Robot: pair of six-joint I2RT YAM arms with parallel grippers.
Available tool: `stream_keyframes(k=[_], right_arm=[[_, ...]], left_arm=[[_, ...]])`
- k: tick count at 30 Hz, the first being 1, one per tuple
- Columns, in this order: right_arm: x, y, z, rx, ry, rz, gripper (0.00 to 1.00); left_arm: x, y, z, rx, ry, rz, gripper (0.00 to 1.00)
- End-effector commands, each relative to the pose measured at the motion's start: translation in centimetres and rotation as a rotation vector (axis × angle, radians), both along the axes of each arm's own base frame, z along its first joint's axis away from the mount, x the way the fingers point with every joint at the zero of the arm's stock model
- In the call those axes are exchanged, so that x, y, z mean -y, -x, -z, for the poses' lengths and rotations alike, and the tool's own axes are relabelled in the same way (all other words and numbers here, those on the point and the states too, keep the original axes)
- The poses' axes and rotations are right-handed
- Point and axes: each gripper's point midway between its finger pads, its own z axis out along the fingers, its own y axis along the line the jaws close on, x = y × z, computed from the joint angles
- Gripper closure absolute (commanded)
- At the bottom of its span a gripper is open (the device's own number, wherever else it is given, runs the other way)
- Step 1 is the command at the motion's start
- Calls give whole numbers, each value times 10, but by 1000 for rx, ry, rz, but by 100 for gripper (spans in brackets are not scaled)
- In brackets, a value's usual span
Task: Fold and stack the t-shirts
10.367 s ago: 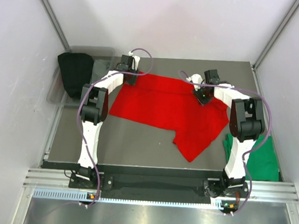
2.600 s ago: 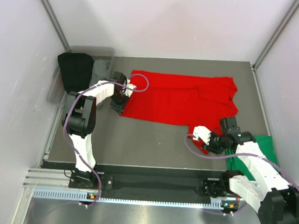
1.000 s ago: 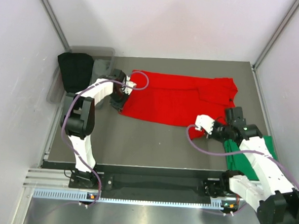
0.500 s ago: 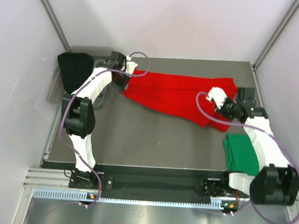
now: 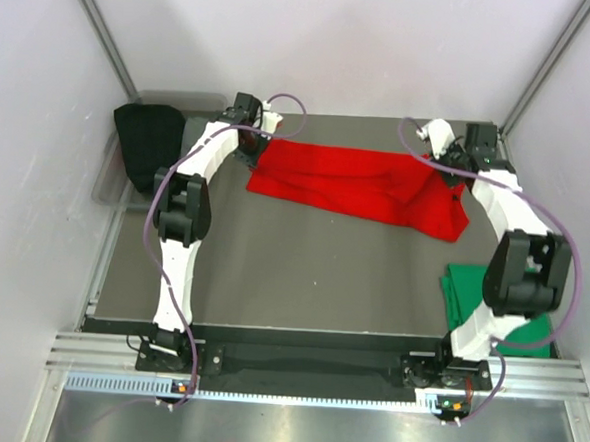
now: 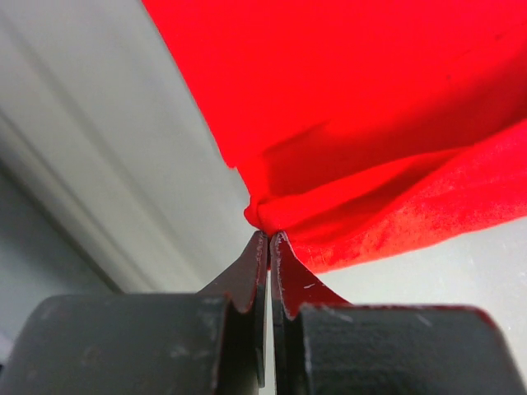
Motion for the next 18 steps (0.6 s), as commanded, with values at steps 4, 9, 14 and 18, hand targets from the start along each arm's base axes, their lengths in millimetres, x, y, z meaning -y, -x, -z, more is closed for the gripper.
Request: stream_keyframes(k=[4, 9, 14, 18], right_arm=[[11, -64, -26, 107, -5, 71, 98], [13, -83, -17, 99, -5, 88, 98], [13, -95, -16, 111, -13, 102, 97], [14, -105, -9, 107, -23, 125, 89]], left_arm=[[6, -17, -22, 74, 28, 16, 100], [5, -22, -22, 83, 29, -1, 100], [3, -23, -21, 85, 18, -13, 100], [0, -28, -21, 99, 10, -47, 98]])
